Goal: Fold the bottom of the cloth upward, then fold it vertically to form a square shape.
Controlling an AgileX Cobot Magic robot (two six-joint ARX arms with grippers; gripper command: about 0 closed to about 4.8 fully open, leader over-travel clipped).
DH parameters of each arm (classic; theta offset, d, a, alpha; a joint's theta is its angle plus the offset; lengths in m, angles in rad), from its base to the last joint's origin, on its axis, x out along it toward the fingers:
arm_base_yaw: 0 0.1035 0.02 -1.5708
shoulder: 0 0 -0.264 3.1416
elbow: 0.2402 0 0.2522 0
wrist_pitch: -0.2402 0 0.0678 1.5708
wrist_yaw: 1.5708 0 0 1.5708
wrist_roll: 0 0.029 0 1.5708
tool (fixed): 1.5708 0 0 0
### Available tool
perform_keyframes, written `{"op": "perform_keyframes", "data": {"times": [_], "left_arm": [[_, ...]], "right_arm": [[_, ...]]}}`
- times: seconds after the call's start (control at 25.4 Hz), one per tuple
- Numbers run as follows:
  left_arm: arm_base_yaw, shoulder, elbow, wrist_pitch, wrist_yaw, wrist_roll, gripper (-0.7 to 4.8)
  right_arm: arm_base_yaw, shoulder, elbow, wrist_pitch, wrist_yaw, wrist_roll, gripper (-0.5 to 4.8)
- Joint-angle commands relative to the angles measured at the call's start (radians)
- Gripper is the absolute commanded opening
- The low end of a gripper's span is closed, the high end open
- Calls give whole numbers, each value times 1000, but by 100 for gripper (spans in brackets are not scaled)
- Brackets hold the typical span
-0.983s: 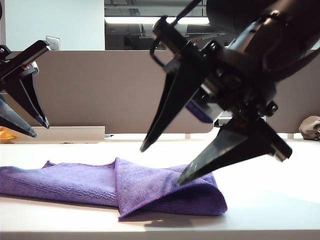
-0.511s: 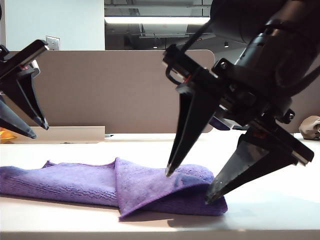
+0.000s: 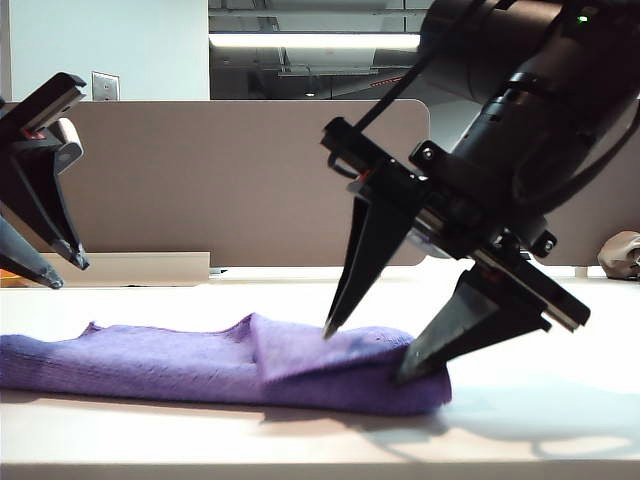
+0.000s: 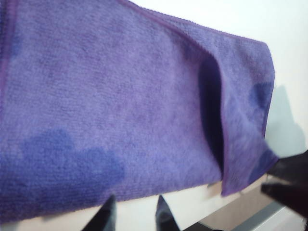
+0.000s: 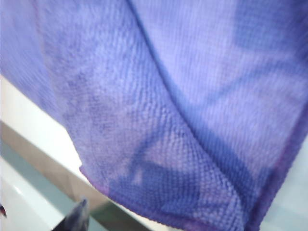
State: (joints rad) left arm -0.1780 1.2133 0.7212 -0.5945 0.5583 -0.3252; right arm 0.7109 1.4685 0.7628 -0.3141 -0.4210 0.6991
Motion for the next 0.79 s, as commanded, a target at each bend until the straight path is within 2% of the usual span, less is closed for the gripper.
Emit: {"op": "perform_keyframes", "data": {"times": [0.04, 0.47, 0.79], "left_arm": [[0, -2, 3, -2, 6, 12, 106], [0, -2, 0, -19, 3, 21, 106], [0, -2, -1, -32, 3, 38, 106]], "right_arm": [[-24, -3, 18, 31, 0, 3, 251], [-66, 0, 40, 103, 40, -15, 238], [-72, 2, 40, 123, -27, 24, 238]]}}
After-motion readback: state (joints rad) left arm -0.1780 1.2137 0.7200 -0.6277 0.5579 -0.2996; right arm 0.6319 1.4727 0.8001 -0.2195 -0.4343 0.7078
